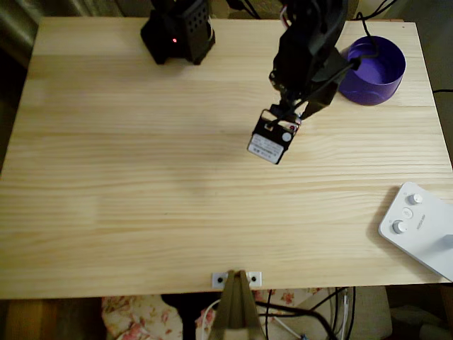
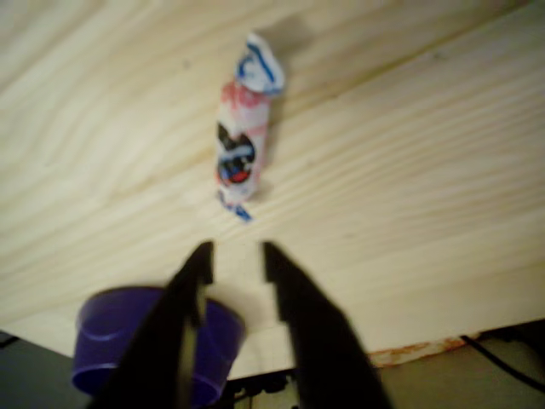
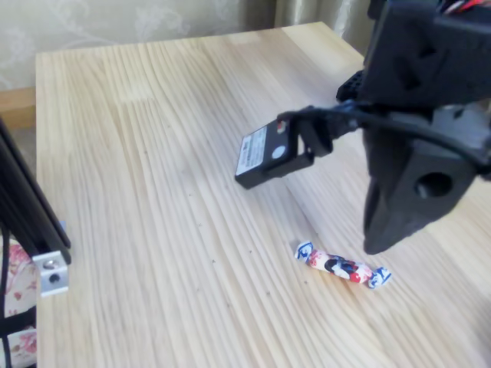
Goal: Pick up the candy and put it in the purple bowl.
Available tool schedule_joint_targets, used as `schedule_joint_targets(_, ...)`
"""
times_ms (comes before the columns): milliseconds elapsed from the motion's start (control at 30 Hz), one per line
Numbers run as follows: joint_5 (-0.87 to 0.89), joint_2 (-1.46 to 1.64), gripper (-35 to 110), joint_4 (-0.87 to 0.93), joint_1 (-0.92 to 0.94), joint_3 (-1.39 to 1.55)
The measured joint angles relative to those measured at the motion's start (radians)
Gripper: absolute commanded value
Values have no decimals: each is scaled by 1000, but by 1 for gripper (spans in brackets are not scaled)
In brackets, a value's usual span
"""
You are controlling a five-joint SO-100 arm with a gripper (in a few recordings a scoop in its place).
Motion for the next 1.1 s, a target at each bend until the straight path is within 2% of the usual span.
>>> schedule_joint_targets(167,5,-28,17,-6,-3,-15)
schedule_joint_targets(1100,0,-101,20,-109,-35,-80)
